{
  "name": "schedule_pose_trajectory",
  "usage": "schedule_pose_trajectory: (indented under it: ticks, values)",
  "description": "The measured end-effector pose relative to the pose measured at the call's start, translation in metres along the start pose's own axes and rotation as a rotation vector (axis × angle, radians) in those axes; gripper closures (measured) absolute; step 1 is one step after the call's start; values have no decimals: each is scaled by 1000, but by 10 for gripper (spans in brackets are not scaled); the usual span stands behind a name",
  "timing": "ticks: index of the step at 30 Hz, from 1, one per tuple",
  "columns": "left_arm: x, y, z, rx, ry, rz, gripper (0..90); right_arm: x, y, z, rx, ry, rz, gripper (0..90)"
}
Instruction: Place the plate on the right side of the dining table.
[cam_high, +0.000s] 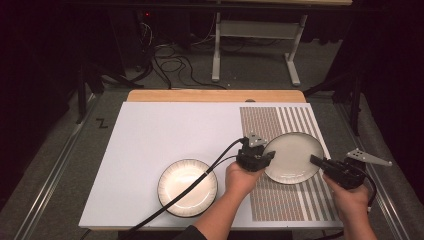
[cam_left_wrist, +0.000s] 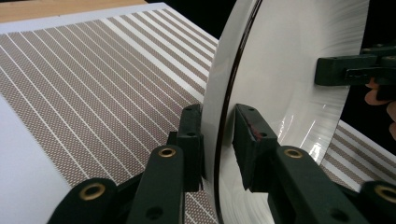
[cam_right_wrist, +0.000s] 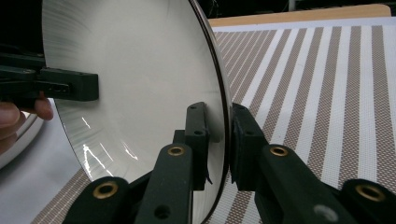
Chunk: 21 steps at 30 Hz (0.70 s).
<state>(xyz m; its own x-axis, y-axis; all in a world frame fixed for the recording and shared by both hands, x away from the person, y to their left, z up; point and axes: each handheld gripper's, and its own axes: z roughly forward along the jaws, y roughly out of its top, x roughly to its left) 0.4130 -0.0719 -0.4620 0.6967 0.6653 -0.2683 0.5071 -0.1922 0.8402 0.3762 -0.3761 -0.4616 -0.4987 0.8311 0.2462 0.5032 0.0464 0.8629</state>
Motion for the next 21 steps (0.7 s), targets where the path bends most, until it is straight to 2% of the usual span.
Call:
schedule_pose_trajectory:
  ticks: [4,18,21]
  values:
    - [2,-3,6,7,6,-16,722,-4,-2,4,16,-8,7,813]
    - [4,-8,15,27,10,-27,714,-6,-6,7,34,-32,4,813]
    - [6,-10,17,40,17,-12,710,-7,-7,9,42,-40,-2,813]
